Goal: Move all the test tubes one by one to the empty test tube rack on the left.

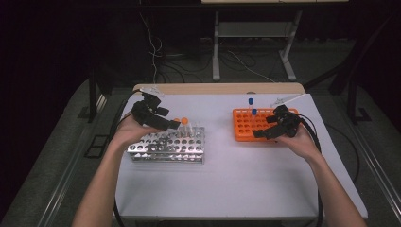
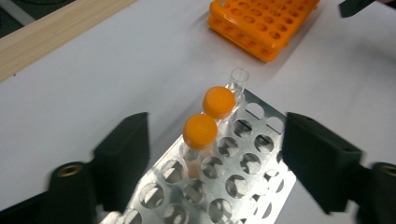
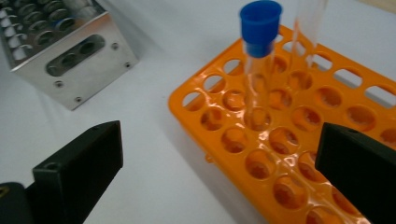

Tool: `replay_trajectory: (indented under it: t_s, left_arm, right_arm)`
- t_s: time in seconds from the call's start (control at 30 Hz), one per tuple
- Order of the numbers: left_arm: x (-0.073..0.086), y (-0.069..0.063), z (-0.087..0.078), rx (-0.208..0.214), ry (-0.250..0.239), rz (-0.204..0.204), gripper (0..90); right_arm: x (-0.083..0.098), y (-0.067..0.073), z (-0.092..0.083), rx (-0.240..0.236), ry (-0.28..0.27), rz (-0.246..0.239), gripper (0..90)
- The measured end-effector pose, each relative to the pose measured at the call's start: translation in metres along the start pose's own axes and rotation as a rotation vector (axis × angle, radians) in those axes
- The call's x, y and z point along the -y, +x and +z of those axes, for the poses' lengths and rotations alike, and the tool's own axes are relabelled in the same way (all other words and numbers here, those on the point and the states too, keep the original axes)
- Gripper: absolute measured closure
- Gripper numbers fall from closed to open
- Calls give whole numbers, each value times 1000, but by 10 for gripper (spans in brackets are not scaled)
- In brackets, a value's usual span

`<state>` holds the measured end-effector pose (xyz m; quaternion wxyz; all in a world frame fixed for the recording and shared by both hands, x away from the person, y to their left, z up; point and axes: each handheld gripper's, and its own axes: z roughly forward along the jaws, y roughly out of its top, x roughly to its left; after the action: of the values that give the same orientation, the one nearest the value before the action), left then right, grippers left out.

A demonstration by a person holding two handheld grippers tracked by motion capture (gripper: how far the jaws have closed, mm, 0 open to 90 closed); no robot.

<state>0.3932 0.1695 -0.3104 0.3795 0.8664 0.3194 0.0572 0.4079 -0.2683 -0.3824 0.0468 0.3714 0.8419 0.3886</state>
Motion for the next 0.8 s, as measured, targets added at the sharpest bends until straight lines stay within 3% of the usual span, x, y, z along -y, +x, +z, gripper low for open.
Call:
replay_trajectory:
  t_s: [0.2,0.27,0.33,0.5,0.53,0.57,0.8]
  left_arm:
    - [11,-13,-5,-13,9,-8,0]
    - [16,-18,-5,-7,4,-5,0]
    - [19,-23,-5,-4,0,1,0]
    - [26,-36,-3,9,-3,28,0]
    - [28,-39,-2,10,-7,29,0]
    - [29,-41,-2,11,-8,34,0]
    - [36,-48,6,40,-19,31,0]
  right_arm:
    - [3,-11,10,35,16,15,4]
    - [4,-14,12,49,15,22,4]
    - [4,-18,13,38,6,29,76]
    - [3,-20,16,38,-20,22,80]
    - [2,-20,16,39,-20,22,95]
    - [2,-20,17,30,-24,16,171]
    - [-3,-18,25,28,-31,1,264]
